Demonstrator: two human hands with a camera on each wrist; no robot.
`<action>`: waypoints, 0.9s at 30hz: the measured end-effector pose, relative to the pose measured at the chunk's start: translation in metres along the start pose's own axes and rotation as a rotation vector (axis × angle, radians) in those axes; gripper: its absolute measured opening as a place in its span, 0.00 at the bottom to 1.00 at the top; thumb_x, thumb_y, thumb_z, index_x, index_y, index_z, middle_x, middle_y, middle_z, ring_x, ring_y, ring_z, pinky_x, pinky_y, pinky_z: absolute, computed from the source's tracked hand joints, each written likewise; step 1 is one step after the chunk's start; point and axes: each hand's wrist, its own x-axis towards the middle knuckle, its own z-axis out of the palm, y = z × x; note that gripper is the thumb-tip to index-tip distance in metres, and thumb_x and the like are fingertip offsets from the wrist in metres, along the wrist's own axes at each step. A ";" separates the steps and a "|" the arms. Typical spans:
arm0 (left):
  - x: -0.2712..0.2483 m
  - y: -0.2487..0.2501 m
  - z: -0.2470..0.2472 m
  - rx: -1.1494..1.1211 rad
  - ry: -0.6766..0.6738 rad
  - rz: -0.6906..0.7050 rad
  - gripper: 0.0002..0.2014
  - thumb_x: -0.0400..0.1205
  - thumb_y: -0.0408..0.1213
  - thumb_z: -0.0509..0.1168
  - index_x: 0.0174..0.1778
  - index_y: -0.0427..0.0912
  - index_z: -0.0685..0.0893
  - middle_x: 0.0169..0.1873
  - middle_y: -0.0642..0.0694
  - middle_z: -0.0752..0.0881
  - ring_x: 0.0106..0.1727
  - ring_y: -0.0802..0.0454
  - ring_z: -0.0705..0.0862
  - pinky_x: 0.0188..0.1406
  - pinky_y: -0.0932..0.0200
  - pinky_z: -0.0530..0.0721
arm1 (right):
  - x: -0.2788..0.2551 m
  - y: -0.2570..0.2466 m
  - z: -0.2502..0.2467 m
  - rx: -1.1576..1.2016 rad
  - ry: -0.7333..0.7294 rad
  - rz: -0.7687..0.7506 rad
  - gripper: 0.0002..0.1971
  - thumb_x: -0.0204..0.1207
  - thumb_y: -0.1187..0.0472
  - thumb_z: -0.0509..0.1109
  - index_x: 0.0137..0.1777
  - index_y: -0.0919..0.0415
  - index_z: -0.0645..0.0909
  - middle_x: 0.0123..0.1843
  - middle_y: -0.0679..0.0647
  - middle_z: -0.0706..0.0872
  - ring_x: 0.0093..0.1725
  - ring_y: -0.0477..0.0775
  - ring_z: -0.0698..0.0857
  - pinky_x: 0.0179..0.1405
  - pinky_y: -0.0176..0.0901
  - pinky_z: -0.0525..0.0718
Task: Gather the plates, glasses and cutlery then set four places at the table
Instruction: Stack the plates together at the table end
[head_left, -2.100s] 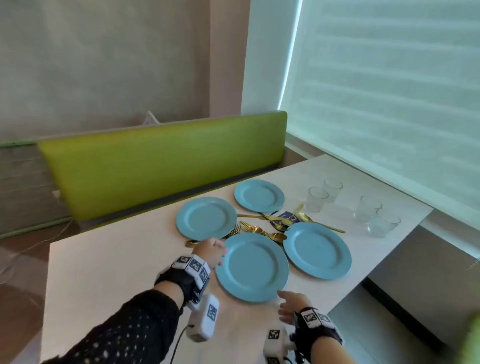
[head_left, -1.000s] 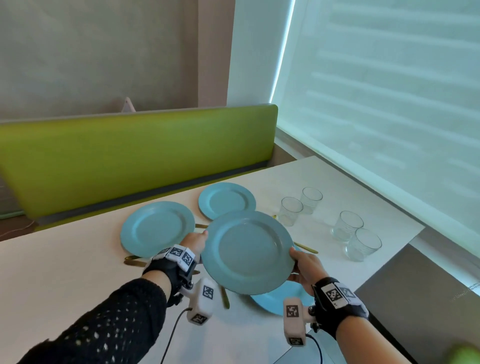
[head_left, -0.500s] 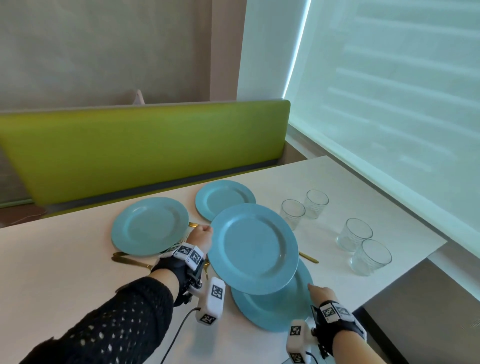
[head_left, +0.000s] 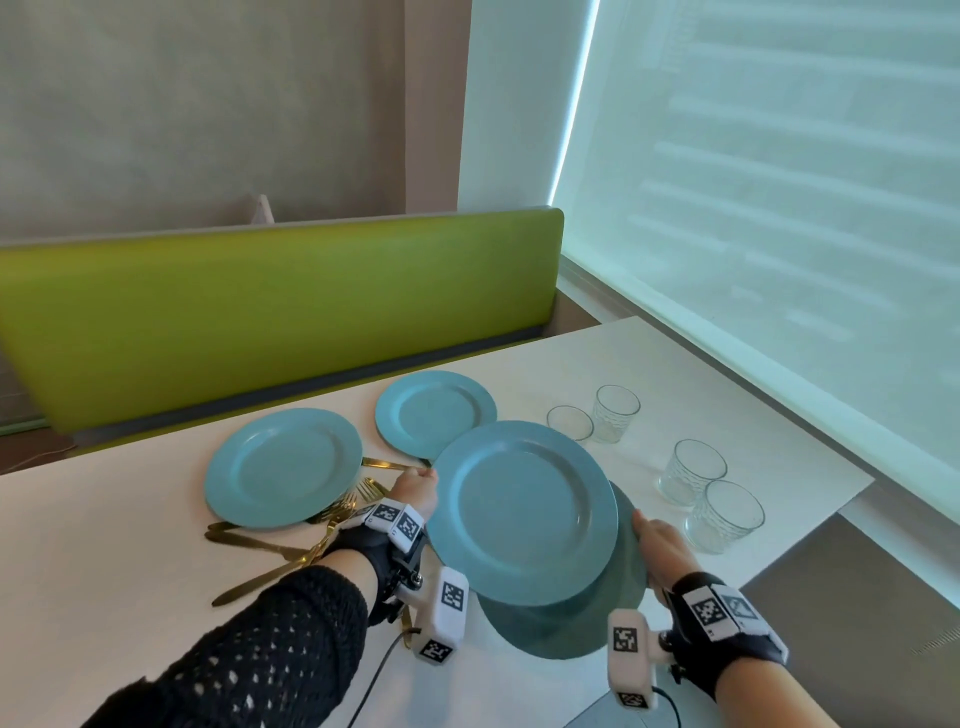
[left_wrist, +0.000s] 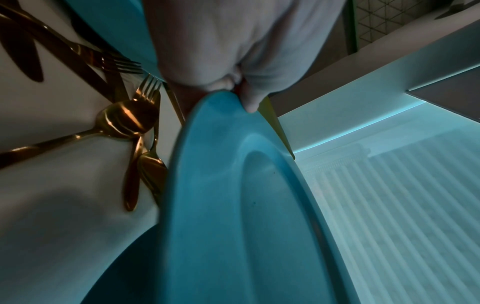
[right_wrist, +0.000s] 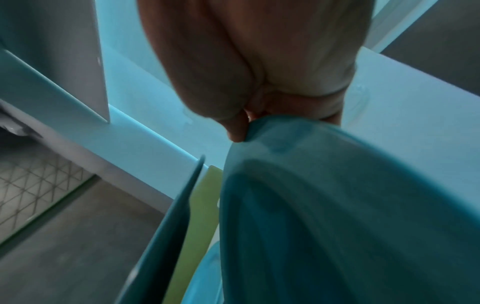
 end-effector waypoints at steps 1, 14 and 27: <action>0.001 0.002 0.001 -0.001 -0.001 -0.001 0.19 0.88 0.37 0.52 0.70 0.32 0.76 0.70 0.34 0.78 0.71 0.37 0.76 0.67 0.54 0.73 | -0.002 -0.006 -0.002 0.010 0.009 -0.011 0.21 0.84 0.49 0.54 0.42 0.65 0.79 0.51 0.72 0.86 0.54 0.71 0.85 0.59 0.67 0.82; 0.009 0.013 -0.039 0.158 0.166 0.089 0.18 0.87 0.37 0.51 0.68 0.35 0.76 0.67 0.34 0.80 0.69 0.36 0.76 0.66 0.51 0.72 | -0.052 -0.076 0.058 0.374 0.066 -0.008 0.23 0.87 0.56 0.52 0.67 0.77 0.73 0.54 0.68 0.81 0.50 0.58 0.76 0.57 0.54 0.78; 0.062 -0.012 -0.131 0.197 0.041 0.144 0.20 0.86 0.41 0.54 0.74 0.43 0.75 0.70 0.41 0.80 0.72 0.41 0.76 0.68 0.58 0.73 | -0.084 -0.119 0.166 0.534 0.002 -0.103 0.14 0.85 0.50 0.56 0.56 0.59 0.77 0.57 0.64 0.83 0.53 0.65 0.84 0.57 0.63 0.82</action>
